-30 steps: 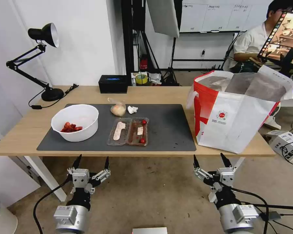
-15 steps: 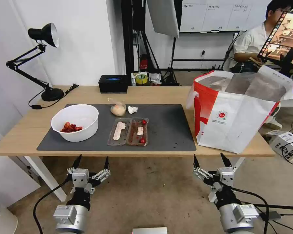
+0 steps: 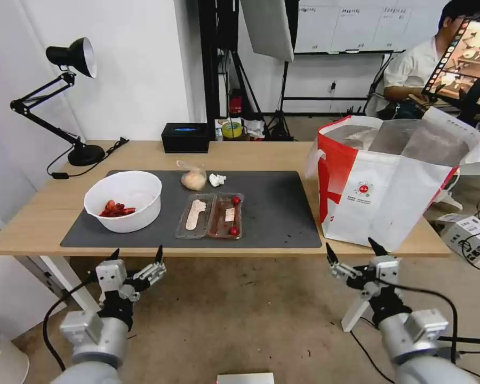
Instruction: Pick up the trash from the table and place it into the takeout bag.
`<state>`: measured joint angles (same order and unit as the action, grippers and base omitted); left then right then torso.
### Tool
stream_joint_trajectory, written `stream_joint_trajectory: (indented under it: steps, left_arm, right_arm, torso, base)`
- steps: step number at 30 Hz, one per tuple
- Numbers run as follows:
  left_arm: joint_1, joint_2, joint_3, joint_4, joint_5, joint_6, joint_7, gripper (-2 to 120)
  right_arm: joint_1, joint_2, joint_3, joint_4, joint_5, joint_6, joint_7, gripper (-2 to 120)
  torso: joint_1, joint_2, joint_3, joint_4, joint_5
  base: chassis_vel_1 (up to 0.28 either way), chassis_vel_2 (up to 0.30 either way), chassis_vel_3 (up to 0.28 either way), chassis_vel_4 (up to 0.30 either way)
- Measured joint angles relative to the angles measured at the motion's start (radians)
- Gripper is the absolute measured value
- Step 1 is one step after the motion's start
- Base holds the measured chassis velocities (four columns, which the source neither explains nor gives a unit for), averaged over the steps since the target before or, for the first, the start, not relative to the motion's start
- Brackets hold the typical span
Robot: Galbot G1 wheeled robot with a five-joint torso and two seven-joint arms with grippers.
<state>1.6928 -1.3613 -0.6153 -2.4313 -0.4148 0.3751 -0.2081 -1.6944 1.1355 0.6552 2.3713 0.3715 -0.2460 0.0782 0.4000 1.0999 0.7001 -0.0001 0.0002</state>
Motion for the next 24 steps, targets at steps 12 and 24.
stream_joint_trajectory:
  steps: [12,24]
  left_arm:
    - [-0.022,0.029,-0.007,-0.037,-0.120,0.106,-0.061,100]
    - [-0.046,0.028,0.046,0.017,-0.197,0.017,-0.065,100]
  right_arm:
    - [0.065,-0.188,0.029,0.032,0.216,-0.146,0.040,100]
    - [0.078,-0.155,-0.010,-0.014,0.208,-0.095,0.034,100]
  torso:
    - [0.000,0.000,0.000,0.0002,-0.0001]
    - [0.000,0.000,0.000,0.0001,-0.0001]
  base:
    - [0.000,0.000,0.000,0.000]
    - [0.000,0.000,0.000,0.000]
